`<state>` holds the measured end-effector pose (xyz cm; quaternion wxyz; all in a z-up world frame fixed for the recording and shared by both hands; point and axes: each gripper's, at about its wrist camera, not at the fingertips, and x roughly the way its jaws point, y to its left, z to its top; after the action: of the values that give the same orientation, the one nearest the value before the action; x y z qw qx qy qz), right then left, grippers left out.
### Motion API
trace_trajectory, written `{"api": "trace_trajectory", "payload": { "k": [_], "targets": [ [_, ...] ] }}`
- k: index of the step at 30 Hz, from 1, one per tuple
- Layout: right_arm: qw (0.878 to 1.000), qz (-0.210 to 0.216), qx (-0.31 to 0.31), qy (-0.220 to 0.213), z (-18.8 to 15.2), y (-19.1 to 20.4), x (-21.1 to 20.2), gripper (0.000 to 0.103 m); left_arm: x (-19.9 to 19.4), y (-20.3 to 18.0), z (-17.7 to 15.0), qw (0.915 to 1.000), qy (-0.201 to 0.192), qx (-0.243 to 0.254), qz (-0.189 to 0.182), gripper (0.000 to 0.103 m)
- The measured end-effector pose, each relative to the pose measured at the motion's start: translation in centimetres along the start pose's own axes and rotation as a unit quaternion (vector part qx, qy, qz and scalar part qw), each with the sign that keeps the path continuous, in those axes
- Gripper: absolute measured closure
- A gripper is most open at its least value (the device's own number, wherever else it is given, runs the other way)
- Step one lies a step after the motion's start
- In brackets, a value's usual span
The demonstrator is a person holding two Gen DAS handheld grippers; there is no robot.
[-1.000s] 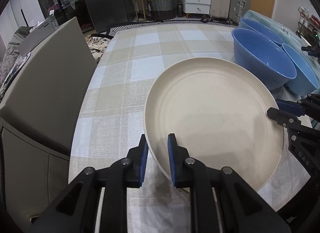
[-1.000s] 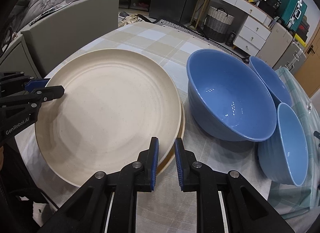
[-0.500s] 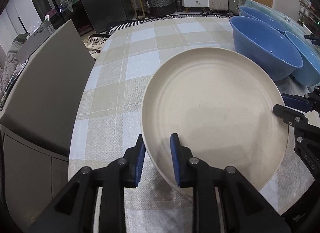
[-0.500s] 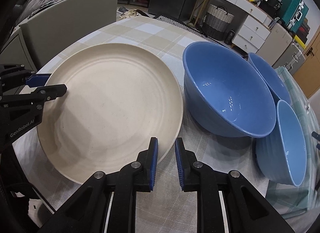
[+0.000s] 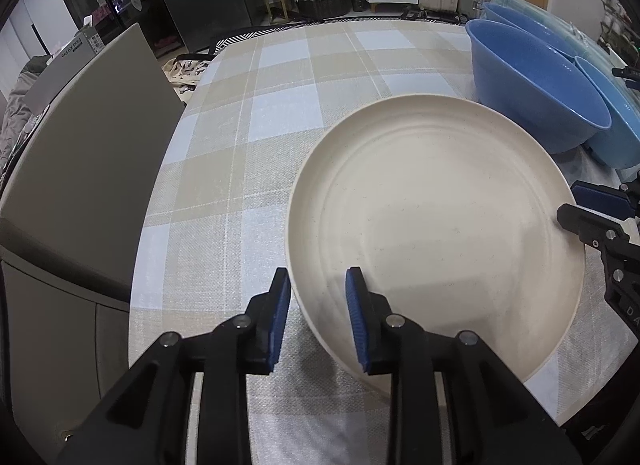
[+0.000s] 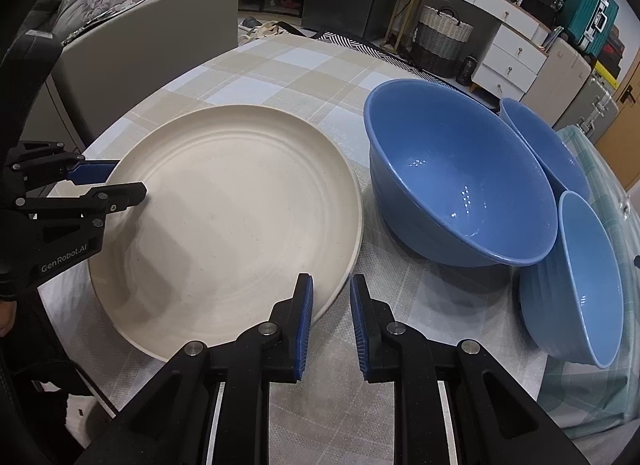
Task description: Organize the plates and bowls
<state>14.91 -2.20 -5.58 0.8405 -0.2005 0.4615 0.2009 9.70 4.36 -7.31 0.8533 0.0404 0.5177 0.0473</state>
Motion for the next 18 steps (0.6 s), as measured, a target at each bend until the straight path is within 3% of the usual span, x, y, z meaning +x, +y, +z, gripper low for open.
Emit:
{"api": "trace_trajectory", "payload": {
  "k": [4, 9, 15, 18],
  "targets": [
    [1.000, 0.008, 0.011, 0.003, 0.1, -0.5, 0.1, 0.078, 0.0, 0.0, 0.0, 1.0000, 0.002, 0.006, 0.005, 0.069],
    [1.000, 0.017, 0.000, 0.012, -0.1, 0.1, 0.5, 0.077, -0.2, 0.0, -0.3, 0.9998, 0.007, 0.019, 0.007, 0.064],
    [1.000, 0.023, 0.002, 0.012, -0.3, 0.3, 0.4, 0.076, -0.7, 0.5, -0.2, 1.0000, 0.007, 0.002, -0.004, 0.064],
    [1.000, 0.028, 0.010, 0.001, -0.1, -0.2, -0.3, 0.064, -1.7, 0.7, 0.2, 0.9996, -0.007, -0.008, -0.027, 0.062]
  ]
}}
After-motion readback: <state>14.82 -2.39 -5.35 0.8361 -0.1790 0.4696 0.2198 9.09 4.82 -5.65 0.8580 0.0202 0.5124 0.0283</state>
